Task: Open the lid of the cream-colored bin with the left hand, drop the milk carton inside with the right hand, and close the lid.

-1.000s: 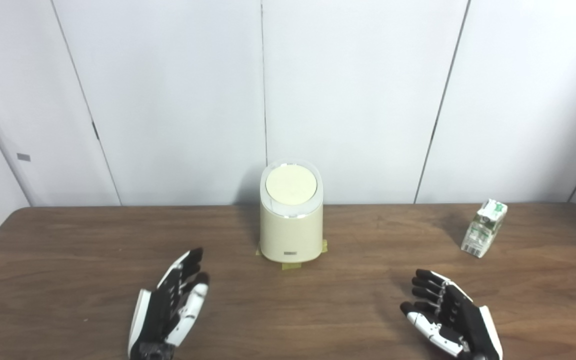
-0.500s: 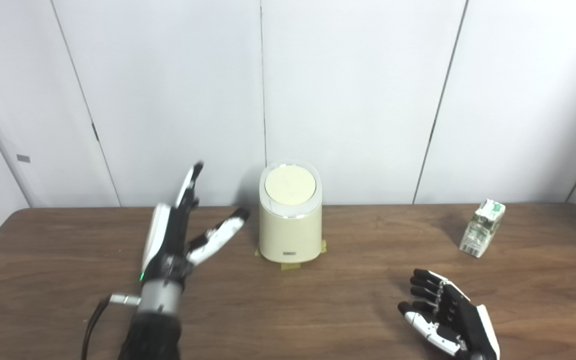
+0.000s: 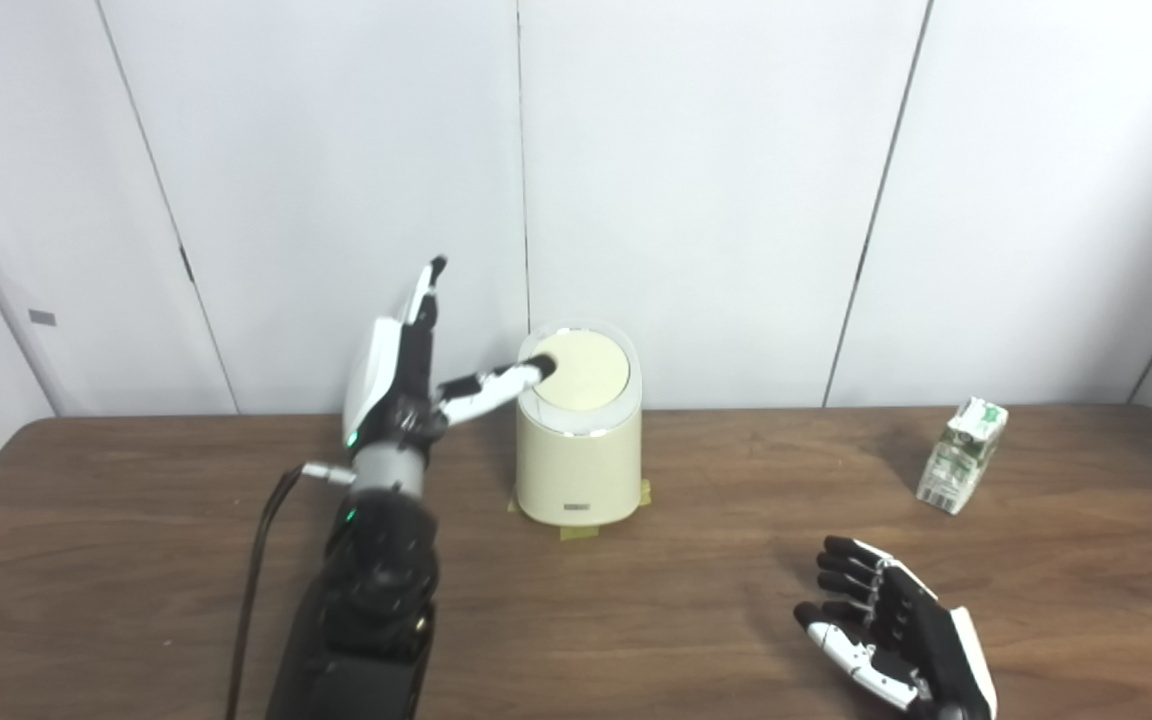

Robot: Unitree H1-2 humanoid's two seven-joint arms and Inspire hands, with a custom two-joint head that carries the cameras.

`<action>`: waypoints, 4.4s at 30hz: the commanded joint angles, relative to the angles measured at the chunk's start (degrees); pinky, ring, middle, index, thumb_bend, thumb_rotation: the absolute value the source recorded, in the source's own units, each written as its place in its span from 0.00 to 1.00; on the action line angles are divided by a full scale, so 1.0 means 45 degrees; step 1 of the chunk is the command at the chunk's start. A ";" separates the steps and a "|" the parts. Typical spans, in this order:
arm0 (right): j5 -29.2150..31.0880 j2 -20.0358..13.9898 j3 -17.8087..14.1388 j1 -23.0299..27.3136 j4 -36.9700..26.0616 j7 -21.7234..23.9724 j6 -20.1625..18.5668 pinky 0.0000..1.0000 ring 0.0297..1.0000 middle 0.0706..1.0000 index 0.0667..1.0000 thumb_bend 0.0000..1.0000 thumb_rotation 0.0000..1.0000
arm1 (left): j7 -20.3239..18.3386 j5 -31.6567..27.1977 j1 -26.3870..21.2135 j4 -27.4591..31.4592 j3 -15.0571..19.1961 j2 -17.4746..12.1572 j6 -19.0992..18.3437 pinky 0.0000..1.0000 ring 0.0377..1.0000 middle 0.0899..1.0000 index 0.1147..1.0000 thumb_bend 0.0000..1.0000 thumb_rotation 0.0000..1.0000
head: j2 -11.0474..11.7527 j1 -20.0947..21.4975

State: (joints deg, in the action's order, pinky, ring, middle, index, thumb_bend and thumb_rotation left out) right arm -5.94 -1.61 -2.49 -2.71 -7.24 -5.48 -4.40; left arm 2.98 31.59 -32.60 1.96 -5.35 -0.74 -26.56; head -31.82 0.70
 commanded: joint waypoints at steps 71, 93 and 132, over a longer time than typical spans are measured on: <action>-0.0707 -0.0152 0.0762 0.0268 -0.0193 0.0333 -0.1067 0.64 0.70 0.70 0.68 0.28 0.23 | 0.0112 0.8730 -0.2688 -0.5119 -0.4225 -0.1732 0.0034 1.00 1.00 1.00 1.00 0.71 0.92 | 0.0017 0.0305; -0.0285 -0.0141 0.0819 0.0377 0.0480 0.0221 -0.0297 0.62 0.68 0.67 0.65 0.29 0.11 | 0.2442 0.6611 0.1787 0.1461 -0.3103 -0.0866 0.2142 1.00 1.00 1.00 1.00 0.61 1.00 | 0.0417 0.0048; 0.1754 -0.0682 -0.0825 0.1355 -0.1812 0.0462 0.0455 0.68 0.69 0.68 0.67 0.37 0.18 | 0.2384 -0.3023 0.8583 0.1073 -0.0422 -0.0268 1.1118 0.79 0.84 0.84 0.81 0.26 1.00 | 0.0960 0.0301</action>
State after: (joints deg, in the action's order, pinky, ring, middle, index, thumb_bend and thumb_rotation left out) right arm 1.67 -3.68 -5.41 0.77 -14.26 -3.99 -5.08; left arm 13.88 18.16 3.30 7.98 -6.91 -2.84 21.68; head -27.42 2.02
